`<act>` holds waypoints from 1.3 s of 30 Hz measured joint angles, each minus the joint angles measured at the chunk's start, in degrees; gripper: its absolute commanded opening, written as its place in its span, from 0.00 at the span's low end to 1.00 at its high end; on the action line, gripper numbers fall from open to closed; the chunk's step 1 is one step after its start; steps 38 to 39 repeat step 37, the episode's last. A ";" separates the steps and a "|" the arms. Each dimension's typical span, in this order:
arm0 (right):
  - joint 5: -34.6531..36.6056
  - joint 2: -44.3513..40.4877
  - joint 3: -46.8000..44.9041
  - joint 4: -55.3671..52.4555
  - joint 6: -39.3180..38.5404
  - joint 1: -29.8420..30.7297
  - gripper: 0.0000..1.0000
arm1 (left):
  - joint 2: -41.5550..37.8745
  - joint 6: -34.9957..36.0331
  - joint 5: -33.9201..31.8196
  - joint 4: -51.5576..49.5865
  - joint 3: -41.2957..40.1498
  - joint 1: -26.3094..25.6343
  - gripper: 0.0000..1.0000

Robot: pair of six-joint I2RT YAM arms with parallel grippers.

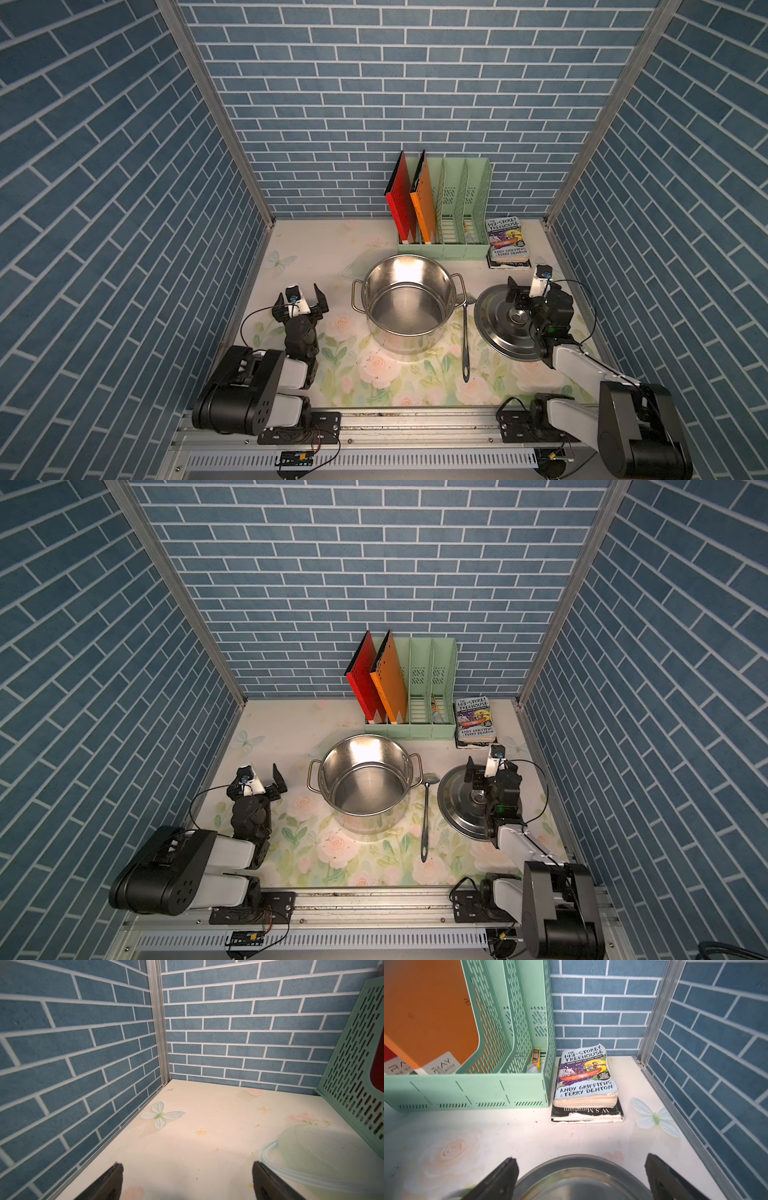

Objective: Stir the soup with a spoon
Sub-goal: Reset both arms

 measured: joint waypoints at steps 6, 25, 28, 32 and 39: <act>-1.03 4.61 -4.83 13.84 -1.20 0.00 1.00 | 3.10 -1.05 2.19 -1.20 3.69 1.33 1.00; 0.52 19.06 -3.69 30.16 -1.42 0.07 1.00 | 3.21 -2.89 1.25 -6.49 8.24 1.99 1.00; 0.83 19.08 -3.69 29.97 -1.42 0.07 1.00 | 3.21 -2.89 1.25 -6.49 8.24 1.99 1.00; 0.98 19.08 -3.69 29.81 -1.42 0.07 1.00 | 3.21 -2.91 1.25 -6.51 8.24 1.99 1.00; 1.01 19.08 -3.69 29.81 -1.42 0.07 1.00 | 3.21 -3.04 1.29 -6.91 8.24 1.99 1.00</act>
